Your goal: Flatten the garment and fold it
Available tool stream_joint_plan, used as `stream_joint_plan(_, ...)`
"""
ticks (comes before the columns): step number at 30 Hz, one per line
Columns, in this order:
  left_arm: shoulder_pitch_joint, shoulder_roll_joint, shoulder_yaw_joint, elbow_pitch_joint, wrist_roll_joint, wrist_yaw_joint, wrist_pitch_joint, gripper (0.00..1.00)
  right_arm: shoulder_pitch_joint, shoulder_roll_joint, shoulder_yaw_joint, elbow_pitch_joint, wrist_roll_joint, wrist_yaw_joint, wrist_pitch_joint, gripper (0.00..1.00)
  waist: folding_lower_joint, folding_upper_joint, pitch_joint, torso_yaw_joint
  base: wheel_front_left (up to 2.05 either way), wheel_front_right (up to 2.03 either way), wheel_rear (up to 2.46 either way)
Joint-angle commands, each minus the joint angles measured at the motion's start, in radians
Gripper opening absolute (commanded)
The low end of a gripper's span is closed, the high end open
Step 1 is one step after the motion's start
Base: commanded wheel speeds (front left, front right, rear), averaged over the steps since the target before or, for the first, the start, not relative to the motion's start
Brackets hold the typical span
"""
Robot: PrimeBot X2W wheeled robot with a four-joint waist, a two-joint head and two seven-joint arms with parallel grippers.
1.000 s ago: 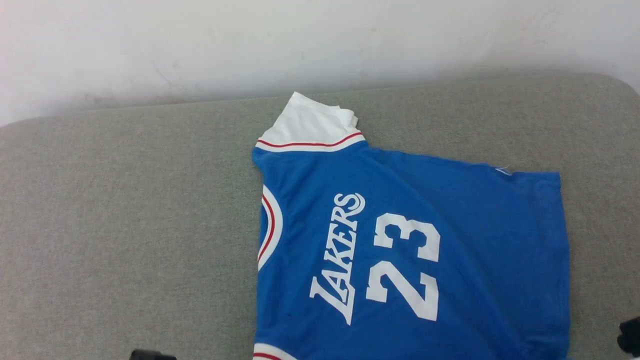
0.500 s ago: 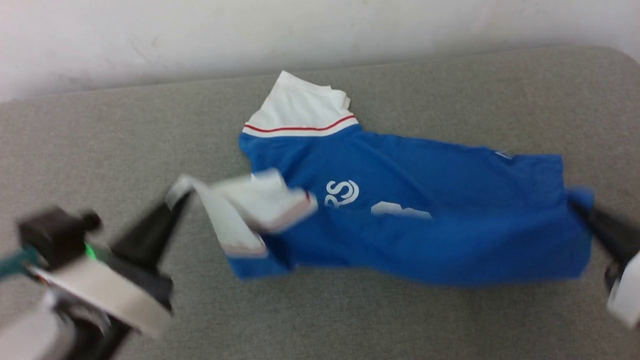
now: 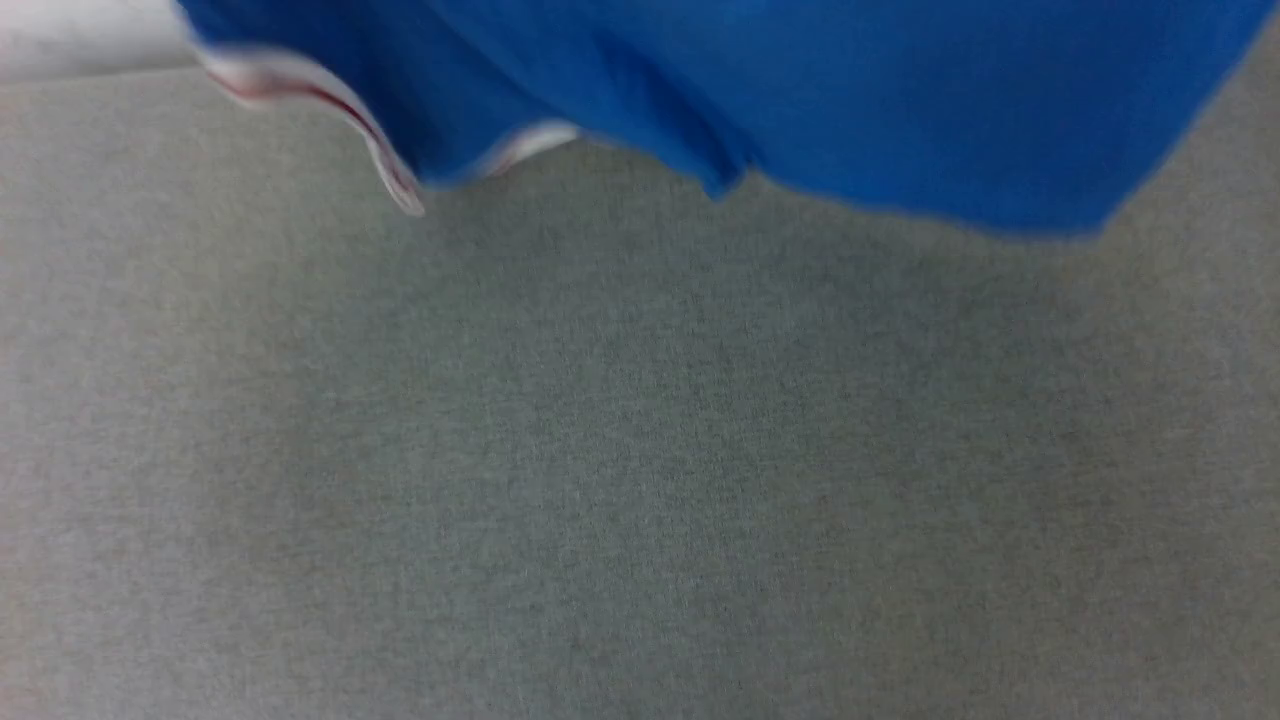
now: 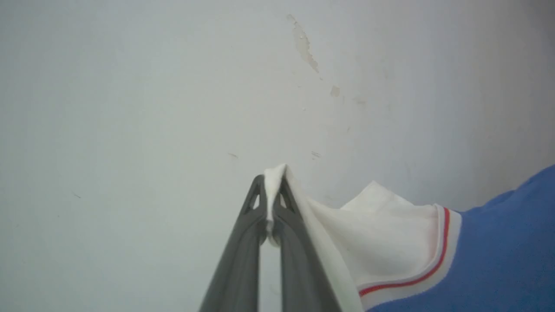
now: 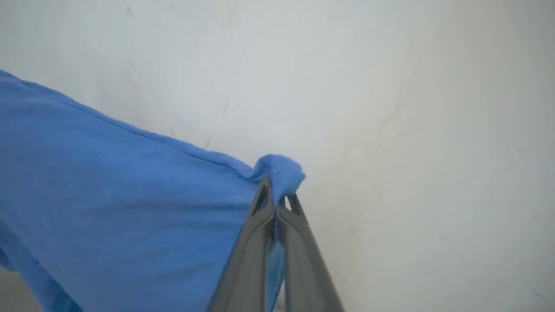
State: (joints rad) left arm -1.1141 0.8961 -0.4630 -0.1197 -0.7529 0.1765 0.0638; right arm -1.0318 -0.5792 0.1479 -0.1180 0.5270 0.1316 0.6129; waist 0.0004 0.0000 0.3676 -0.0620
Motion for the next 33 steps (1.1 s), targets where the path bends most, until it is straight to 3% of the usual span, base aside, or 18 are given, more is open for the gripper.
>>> stream_joint_plan(1, -0.075, -0.016, -0.001, 0.041, 0.033, -0.009, 0.000, 0.00, -0.067, 0.015, 0.005, 0.046, -0.026, -0.001, -0.023, 0.00, -0.0004, 0.0000, 0.097, -0.005, 0.00, 0.00, 0.00)
stream_joint_plan(9, -0.529, -0.142, -0.051, 0.304, 0.198, -0.104, -0.044, 0.00, -0.464, 0.070, 0.076, 0.354, -0.167, -0.001, -0.169, 0.00, -0.0004, 0.0000, 0.267, -0.002, 0.00, 0.00, 0.00)
stream_joint_plan(16, -0.681, -0.206, -0.083, 0.440, 0.257, -0.143, -0.117, 0.00, -0.604, 0.077, 0.150, 0.507, -0.211, -0.001, -0.270, 0.00, -0.0004, 0.0000, 0.390, 0.006, 0.00, 0.00, 0.00)
stream_joint_plan(25, -0.586, -0.209, -0.078, 0.472, 0.213, -0.202, -0.265, 0.00, -0.574, 0.019, 0.248, 0.553, -0.139, -0.001, -0.378, 0.00, -0.0004, 0.0000, 0.432, 0.030, 0.00, 0.00, 0.00)
stream_joint_plan(33, -0.285, -0.139, -0.069, 0.271, 0.086, -0.242, -0.292, 0.00, -0.346, -0.110, 0.291, 0.355, 0.016, -0.001, -0.415, 0.00, -0.0004, 0.0000, 0.339, 0.059, 0.00, 0.00, 0.00)
